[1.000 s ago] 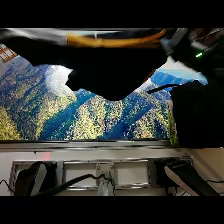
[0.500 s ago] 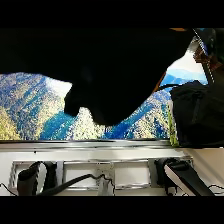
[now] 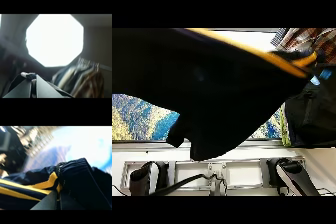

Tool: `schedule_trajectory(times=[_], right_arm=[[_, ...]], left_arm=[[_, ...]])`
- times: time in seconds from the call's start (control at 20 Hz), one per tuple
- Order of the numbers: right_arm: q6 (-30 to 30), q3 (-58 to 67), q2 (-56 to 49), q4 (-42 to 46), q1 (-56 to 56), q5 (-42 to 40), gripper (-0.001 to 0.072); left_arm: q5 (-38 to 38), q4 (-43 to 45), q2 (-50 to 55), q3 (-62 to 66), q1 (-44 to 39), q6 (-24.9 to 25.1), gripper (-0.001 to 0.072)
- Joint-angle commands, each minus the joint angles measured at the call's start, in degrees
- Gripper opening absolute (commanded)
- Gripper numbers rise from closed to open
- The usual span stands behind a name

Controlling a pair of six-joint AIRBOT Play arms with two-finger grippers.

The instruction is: Fold the clothes and pants, and hang the long-sleeved shirts on hangers.

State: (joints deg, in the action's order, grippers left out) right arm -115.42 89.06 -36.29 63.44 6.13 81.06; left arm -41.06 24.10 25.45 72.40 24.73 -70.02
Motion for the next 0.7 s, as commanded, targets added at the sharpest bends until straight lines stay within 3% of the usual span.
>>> schedule_trajectory(times=[0.0,0.15,0.25,0.4,0.5,0.55,0.6,0.65], right_arm=[[-3.82,-7.41,3.39,4.44,-0.02,4.57,0.0035],[-6.32,-20.85,3.98,5.66,0.0,-4.57,0.0035],[-7.76,-30.75,1.25,5.33,0.0,-16.72,0.0035],[-12.24,-40.17,-10.03,6.16,-0.07,-37.62,0.0034],[-13.75,-38.42,-23.71,4.33,-0.07,-47.04,0.0037],[-12.68,-35.08,-31.41,1.99,-0.07,-50.01,0.0202],[-10.29,-30.75,-37.79,-0.57,-0.07,-49.94,0.0502],[-4.46,-25.24,-42.91,-3.21,-0.07,-45.48,0.0555]], left_arm=[[-4.48,1.4,5.01,-1.6,-0.15,1.81,0.0001],[-5.29,1.18,15.08,-2.14,-5.01,7.41,0.0002],[-4.13,1.2,24.61,-2.14,-12.85,14.6,0.0002],[8.07,1.2,40.57,-1.07,-24.98,31.12,0.0002],[13.31,1.2,51.3,4.17,-30.38,35.74,0.0004],[13.42,1.2,55.52,7.04,-32.09,33.9,0.0006],[12.76,1.18,58.71,9.11,-32.98,28.33,0.0026],[11.98,1.18,60.02,9.66,-32.96,21.77,0.0185]])
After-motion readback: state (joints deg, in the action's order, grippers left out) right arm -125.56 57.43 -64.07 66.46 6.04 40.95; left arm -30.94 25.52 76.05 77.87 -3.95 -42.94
